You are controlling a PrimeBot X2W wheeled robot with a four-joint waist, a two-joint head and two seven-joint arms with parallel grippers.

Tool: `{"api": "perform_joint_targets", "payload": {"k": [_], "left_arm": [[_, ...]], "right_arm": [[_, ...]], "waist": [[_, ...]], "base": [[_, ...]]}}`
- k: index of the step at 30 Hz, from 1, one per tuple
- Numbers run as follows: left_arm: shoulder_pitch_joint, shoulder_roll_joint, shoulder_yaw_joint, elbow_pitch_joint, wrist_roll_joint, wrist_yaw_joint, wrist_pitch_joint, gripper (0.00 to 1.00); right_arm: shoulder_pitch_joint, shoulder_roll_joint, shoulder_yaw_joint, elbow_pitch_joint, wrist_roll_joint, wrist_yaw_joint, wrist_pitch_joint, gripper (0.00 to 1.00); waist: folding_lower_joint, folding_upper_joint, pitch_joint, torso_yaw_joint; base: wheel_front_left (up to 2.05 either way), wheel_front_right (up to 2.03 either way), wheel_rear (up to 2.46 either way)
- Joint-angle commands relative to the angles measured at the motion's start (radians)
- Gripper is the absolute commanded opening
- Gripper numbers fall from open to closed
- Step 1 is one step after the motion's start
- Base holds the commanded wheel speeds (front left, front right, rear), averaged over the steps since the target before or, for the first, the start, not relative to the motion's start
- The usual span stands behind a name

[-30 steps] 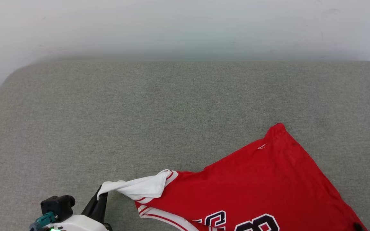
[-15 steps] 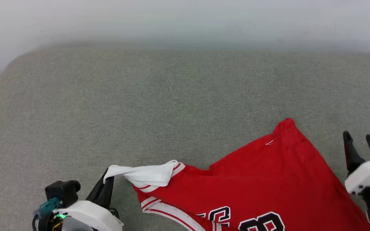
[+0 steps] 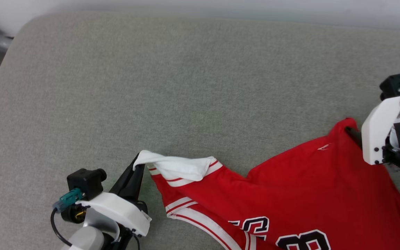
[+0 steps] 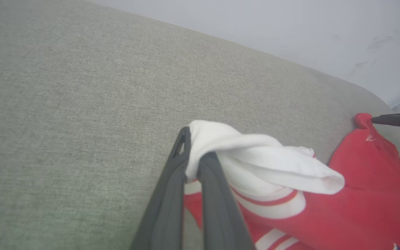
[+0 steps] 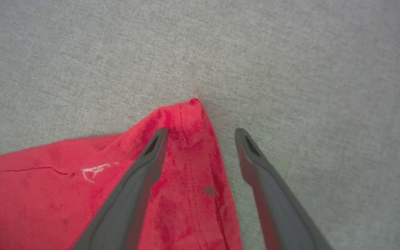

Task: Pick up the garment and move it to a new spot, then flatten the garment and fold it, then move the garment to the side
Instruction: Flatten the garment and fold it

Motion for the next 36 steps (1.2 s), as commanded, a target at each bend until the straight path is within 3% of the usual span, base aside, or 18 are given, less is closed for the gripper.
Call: {"api": "perform_joint_targets", "payload": {"k": [1,10,11,12,15,23,30,36], "left_arm": [[-0.020,-0.007,0.001,0.005,0.008,-0.005,-0.008,0.00],[-0.057,-0.028,-0.007,0.051,0.003,-0.037,-0.026,0.00],[-0.058,-0.029,-0.007,0.055,0.002,-0.038,-0.025,0.00],[-0.059,-0.030,-0.006,0.059,0.000,-0.040,-0.027,0.00],[-0.056,-0.030,-0.003,0.071,-0.003,-0.044,-0.030,0.00],[-0.082,0.009,0.030,0.079,-0.007,-0.028,-0.022,0.00],[-0.182,0.053,0.079,0.120,-0.035,-0.031,0.018,0.00],[-0.326,0.068,0.098,0.210,-0.039,-0.059,0.054,0.00]], "right_arm": [[-0.016,-0.010,0.022,0.009,-0.003,-0.001,0.013,1.00],[0.020,-0.032,0.190,0.168,0.072,0.000,0.181,1.00],[0.029,-0.030,0.191,0.183,0.084,0.000,0.204,0.34],[0.032,-0.028,0.191,0.193,0.093,0.000,0.216,0.00],[0.020,-0.028,0.185,0.193,0.106,0.001,0.216,0.00],[-0.059,-0.024,0.061,0.121,0.111,-0.001,0.077,0.00],[-0.085,0.024,-0.059,0.085,0.063,-0.001,-0.042,0.00],[-0.136,0.073,-0.116,0.090,-0.007,-0.001,-0.133,0.00]], "waist": [[-0.0001,0.0000,0.032,0.023],[-0.0001,0.0000,0.078,0.046],[-0.0001,0.0000,0.079,0.047],[-0.0001,0.0000,0.079,0.047],[-0.0001,0.0000,0.070,0.043],[-0.0001,0.0000,-0.007,0.014],[-0.0001,0.0000,-0.087,-0.039],[-0.0001,0.0000,-0.110,-0.077]], "base": [[0.00,0.00,0.00],[0.00,0.00,0.00],[0.00,0.00,0.00],[0.00,0.00,0.00],[0.00,0.00,0.00],[0.00,0.00,0.00],[0.00,0.00,0.00],[0.00,0.00,0.00]]}}
